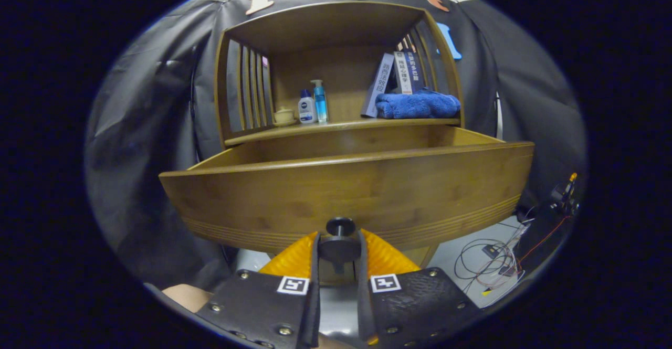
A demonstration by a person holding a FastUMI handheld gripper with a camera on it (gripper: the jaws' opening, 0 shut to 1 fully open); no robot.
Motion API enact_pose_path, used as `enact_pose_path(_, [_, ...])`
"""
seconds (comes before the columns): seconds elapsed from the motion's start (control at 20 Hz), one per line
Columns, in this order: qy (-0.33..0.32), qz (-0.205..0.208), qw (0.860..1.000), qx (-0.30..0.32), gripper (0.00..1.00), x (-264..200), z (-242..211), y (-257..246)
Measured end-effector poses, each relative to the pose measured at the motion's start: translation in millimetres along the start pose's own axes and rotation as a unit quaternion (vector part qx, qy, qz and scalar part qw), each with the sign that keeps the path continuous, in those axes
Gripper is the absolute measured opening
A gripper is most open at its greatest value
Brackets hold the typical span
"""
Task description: Pull open the drawer, take out the items inside it, and place them on the countertop above the cabinet.
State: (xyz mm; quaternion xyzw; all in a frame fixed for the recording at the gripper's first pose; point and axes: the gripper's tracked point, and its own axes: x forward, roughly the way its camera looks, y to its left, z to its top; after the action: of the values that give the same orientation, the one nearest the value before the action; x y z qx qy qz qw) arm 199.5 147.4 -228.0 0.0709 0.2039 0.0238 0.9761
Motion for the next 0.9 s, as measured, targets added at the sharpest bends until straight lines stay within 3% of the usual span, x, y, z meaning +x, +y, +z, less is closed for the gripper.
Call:
enact_pose_path(0.15, [0.013, 0.005, 1.000, -0.005, 0.29, -0.9, -2.6, 0.3])
enact_pose_path(0.35, [0.003, 0.008, 1.000, -0.018, 0.52, -26.5, 12.4, -3.0])
enact_pose_path(0.6, [-0.040, 0.030, 0.998, -0.025, 0.52, -43.8, 99.4, 15.9])
enact_pose_path(0.75, [-0.016, 0.052, 0.998, -0.033, 0.53, -14.9, 134.6, 27.7])
enact_pose_path(0.9, [0.057, 0.052, 0.996, -0.036, 0.54, 24.8, 134.3, 23.7])
